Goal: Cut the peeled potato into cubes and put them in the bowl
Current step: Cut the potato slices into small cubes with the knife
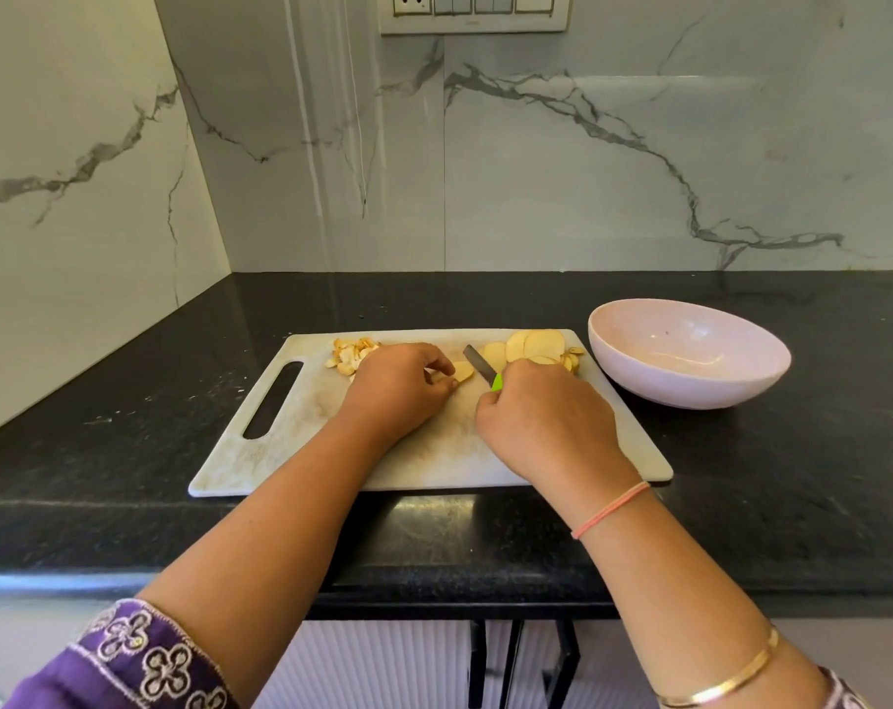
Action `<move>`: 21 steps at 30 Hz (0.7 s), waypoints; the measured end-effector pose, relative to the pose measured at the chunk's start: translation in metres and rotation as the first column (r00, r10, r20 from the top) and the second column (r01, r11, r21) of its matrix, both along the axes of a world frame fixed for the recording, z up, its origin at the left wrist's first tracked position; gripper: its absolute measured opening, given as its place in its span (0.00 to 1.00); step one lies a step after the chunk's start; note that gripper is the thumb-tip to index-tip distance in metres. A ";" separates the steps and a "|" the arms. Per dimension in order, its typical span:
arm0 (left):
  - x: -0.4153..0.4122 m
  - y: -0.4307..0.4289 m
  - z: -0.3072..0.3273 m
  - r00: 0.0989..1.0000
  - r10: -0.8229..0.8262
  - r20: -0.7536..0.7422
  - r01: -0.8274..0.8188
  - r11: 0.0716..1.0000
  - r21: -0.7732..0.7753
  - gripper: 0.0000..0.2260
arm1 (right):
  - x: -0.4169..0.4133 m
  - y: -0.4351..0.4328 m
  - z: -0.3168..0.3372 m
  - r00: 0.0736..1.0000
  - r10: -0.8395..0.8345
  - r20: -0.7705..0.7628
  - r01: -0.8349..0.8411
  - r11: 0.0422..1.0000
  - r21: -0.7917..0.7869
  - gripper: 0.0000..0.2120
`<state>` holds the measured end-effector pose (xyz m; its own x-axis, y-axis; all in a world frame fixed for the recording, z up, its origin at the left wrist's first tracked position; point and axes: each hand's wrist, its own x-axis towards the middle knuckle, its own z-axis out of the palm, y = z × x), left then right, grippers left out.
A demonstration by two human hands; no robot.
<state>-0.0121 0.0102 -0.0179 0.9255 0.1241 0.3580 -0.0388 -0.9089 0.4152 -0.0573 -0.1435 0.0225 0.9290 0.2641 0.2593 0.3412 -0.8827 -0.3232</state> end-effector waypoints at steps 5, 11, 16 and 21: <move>0.002 0.000 -0.001 1.000 0.007 0.016 -0.007 1.000 -0.015 0.08 | 0.005 0.004 0.007 1.000 -0.014 -0.006 0.014 0.998 -0.054 0.08; 0.005 0.001 -0.001 1.000 0.021 0.005 -0.021 1.000 -0.004 0.08 | 0.004 0.003 0.011 1.000 -0.014 -0.022 0.013 0.998 -0.054 0.06; 0.004 -0.001 -0.001 0.999 0.025 0.041 -0.025 1.000 -0.006 0.06 | 0.005 0.007 0.018 1.000 -0.007 0.000 0.007 0.998 -0.069 0.04; 0.003 -0.009 0.002 0.997 0.070 0.025 -0.070 0.997 -0.013 0.06 | 0.006 0.012 0.014 0.999 0.028 0.041 -0.021 0.988 -0.151 0.07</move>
